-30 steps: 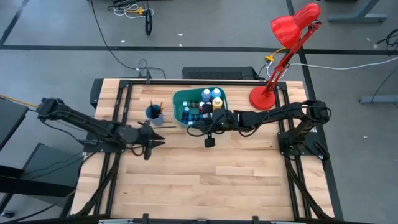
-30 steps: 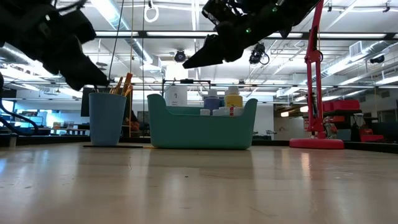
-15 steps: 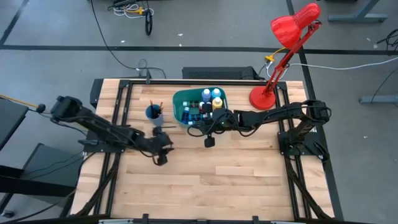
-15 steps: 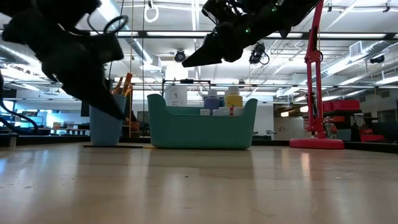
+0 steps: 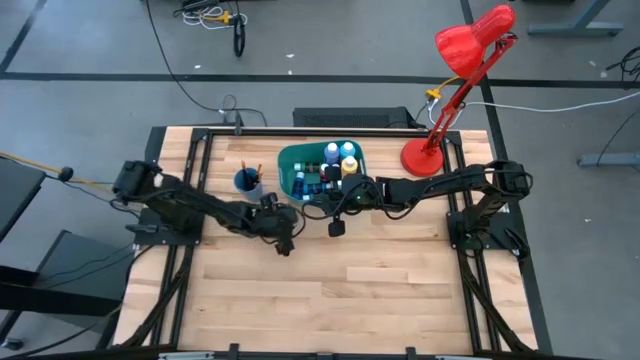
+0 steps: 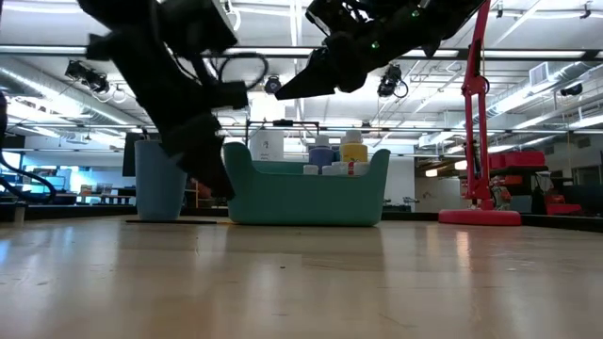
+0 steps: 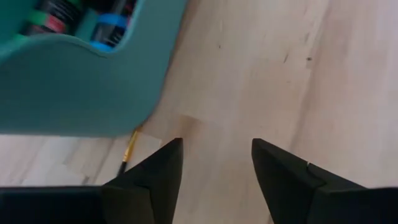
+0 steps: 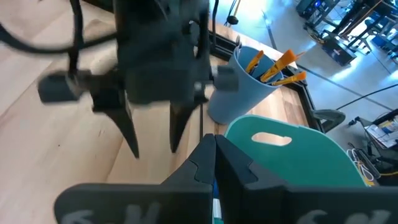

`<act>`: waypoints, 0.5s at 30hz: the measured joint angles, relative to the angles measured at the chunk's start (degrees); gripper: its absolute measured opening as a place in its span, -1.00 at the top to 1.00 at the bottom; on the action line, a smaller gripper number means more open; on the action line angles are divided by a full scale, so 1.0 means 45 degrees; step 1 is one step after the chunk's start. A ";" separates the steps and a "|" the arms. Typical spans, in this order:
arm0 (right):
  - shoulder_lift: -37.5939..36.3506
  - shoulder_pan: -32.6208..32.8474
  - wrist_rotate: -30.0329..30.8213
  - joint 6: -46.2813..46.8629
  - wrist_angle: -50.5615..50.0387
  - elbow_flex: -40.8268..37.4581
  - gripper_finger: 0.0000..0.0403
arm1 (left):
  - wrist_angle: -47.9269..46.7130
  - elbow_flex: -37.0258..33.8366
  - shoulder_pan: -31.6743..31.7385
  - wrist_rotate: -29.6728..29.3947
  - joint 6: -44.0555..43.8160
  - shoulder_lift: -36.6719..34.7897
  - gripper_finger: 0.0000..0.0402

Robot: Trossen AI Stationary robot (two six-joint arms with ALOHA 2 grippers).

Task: Pick & Place Paint Supplies
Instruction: Adjust the green bin

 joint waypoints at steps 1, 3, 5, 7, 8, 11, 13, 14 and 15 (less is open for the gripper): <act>0.0000 0.0000 0.0002 0.0003 0.0005 0.0000 0.98 | 0.0026 0.0084 0.0196 0.0258 0.0041 0.0228 -0.02; 0.0000 0.0000 0.0001 0.0003 0.0010 0.0000 0.98 | -0.0051 0.0136 0.0545 0.0636 0.0100 0.0556 -0.05; 0.0000 0.0000 -0.0003 0.0109 0.0005 0.0000 0.98 | 0.0010 0.0183 0.0847 0.0676 0.0041 0.0883 -0.06; 0.0000 0.0000 0.0000 0.0157 -0.0034 0.0000 0.98 | -0.0042 0.0183 0.1114 0.0403 -0.0319 0.1090 -0.06; 0.0000 0.0000 0.0001 0.0158 -0.0079 0.0000 0.98 | -0.0024 0.0183 0.1243 0.0208 -0.0521 0.1162 -0.06; 0.0005 0.0000 -0.0003 0.0170 -0.0164 -0.0001 0.98 | 0.0027 0.0183 0.1552 -0.0429 -0.1024 0.1269 -0.06; 0.0005 0.0000 -0.0003 0.0202 -0.0216 0.0000 0.98 | 0.0071 0.0183 0.1737 -0.0576 -0.1081 0.1264 -0.06; 0.0005 0.0000 -0.0003 0.0202 -0.0255 0.0000 0.98 | 0.0061 0.0183 0.1824 -0.0561 -0.1091 0.1264 -0.06; 0.0005 0.0000 -0.0003 0.0202 -0.0277 0.0000 0.98 | 0.0058 0.0183 0.1919 -0.0497 -0.1097 0.1264 -0.06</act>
